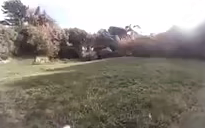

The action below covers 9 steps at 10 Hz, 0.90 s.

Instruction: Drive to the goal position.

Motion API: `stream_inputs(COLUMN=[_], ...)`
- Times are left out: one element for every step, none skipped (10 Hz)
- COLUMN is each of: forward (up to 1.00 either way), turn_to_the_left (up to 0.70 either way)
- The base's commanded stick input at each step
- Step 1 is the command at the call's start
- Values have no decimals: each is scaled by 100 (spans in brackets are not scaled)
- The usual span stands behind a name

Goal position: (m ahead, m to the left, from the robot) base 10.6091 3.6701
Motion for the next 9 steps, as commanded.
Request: stream_inputs(forward=[70, 70, 70, 70, 70, 70, 70, 70, 70], turn_to_the_left=[0, 0, 0, 0, 0, 0, 0, 0, 0])
